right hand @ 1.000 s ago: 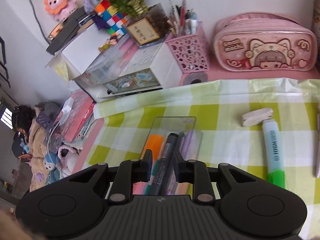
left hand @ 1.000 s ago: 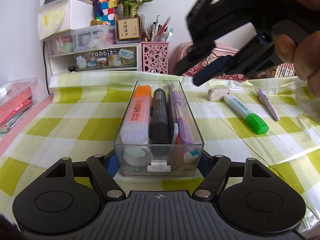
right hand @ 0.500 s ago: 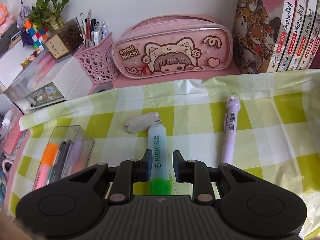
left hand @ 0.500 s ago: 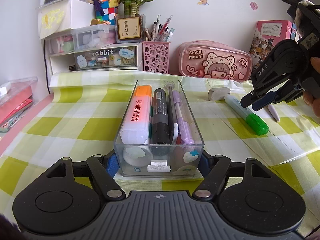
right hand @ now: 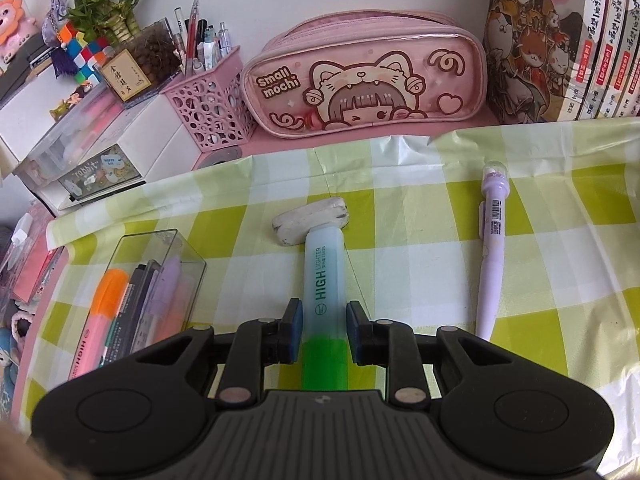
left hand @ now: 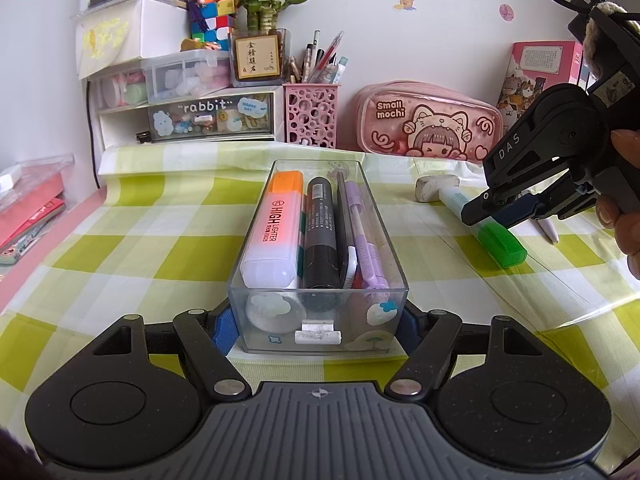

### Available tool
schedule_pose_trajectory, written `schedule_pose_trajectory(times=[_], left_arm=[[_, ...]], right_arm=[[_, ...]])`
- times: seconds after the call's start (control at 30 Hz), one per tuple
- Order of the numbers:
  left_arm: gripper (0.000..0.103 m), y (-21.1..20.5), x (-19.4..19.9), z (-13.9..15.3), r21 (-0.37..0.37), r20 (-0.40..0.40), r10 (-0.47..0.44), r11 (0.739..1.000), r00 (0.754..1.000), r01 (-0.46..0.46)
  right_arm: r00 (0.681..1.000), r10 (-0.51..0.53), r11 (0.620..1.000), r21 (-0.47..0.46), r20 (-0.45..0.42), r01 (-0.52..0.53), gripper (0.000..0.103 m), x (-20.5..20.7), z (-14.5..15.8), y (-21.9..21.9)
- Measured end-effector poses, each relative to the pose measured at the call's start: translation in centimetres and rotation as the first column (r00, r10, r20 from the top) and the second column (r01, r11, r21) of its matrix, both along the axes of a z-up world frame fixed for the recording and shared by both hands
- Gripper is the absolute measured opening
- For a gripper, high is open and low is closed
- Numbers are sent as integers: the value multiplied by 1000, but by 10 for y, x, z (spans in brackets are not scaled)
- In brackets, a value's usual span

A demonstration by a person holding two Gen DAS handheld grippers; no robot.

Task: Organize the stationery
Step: 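Grasp the green-capped light blue highlighter with the right gripper, then carry the light blue highlighter into the clear tray and open the right gripper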

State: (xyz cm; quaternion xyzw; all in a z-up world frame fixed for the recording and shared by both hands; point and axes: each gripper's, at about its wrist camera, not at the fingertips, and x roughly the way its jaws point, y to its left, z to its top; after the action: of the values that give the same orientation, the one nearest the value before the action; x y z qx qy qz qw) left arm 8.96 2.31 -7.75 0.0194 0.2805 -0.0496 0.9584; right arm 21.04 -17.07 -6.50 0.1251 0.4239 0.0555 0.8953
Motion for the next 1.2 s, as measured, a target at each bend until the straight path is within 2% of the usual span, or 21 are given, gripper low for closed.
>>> schedule_pose_trajectory(times=[0.23,0.53,0.7,1.2], left_arm=[[73,0,0,0,0,0,-1,1000,1000,1],[73,0,-1,0,0,1,-1,1000,1000,1],[73,0,-1,0,-1,1,-2,1000,1000,2],[73,0,0,0,-1,2,-2,1000,1000,2]], right_arm=[[1000,7,997,81,22,-9,12,-9,10,8],[995,89,984,149,34,-93,12,-19,28,43],[993,120,966,230,17,-121,12,-18,32,59],[988,152,969,200,-29,-143,12,-9,31,85]])
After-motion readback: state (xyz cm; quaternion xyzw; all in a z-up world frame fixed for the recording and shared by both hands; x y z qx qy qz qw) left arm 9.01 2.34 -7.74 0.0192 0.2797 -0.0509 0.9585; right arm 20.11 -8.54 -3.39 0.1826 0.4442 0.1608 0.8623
